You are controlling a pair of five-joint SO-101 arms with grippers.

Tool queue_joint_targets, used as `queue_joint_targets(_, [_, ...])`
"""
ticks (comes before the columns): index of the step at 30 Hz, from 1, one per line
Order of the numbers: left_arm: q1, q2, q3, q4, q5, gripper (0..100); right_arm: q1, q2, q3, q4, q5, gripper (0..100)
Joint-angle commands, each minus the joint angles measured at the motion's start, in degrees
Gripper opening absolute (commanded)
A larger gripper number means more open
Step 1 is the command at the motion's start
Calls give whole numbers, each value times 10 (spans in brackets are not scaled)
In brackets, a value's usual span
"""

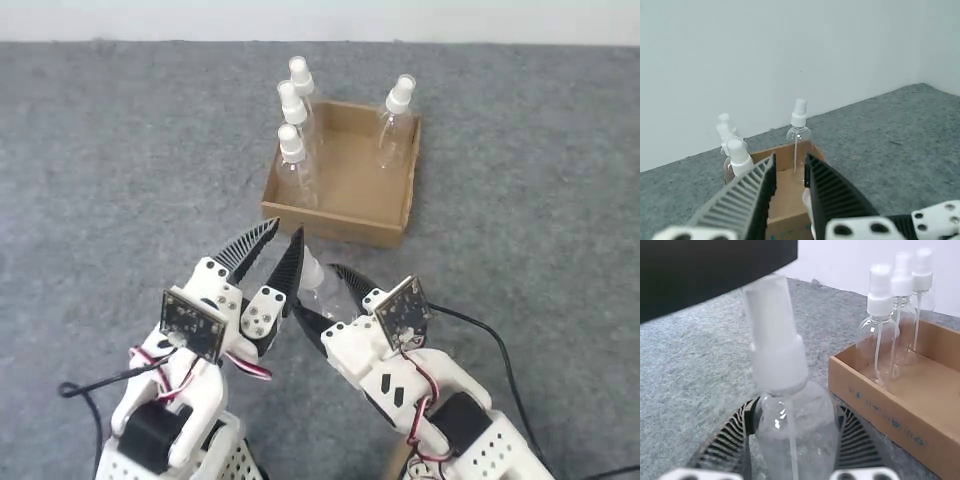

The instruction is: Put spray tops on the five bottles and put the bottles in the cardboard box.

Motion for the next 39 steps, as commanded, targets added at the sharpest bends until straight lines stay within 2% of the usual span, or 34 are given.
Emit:
queue_joint_targets(1, [3,-8,-12,4,-29,87,-5,-12,12,0,7,27])
queue_joint_targets(10, [-19,-8,-74,8,-33,85,-4,-12,12,5,7,27])
queue_joint_targets(15, [-96,-8,-82,8,-30,84,23,-12,12,5,4,27])
queue_joint_targets(20, [-148,-8,-37,4,64,84,23,-12,13,5,3,27])
queue_joint_targets(33, [-141,-8,95,-95,76,87,23,-13,13,1,3,27])
queue_joint_targets(35, [-119,-8,102,-98,71,87,22,-13,13,3,3,27])
queue_joint_targets(39, [-41,-8,124,-98,-7,84,22,-13,13,4,3,27])
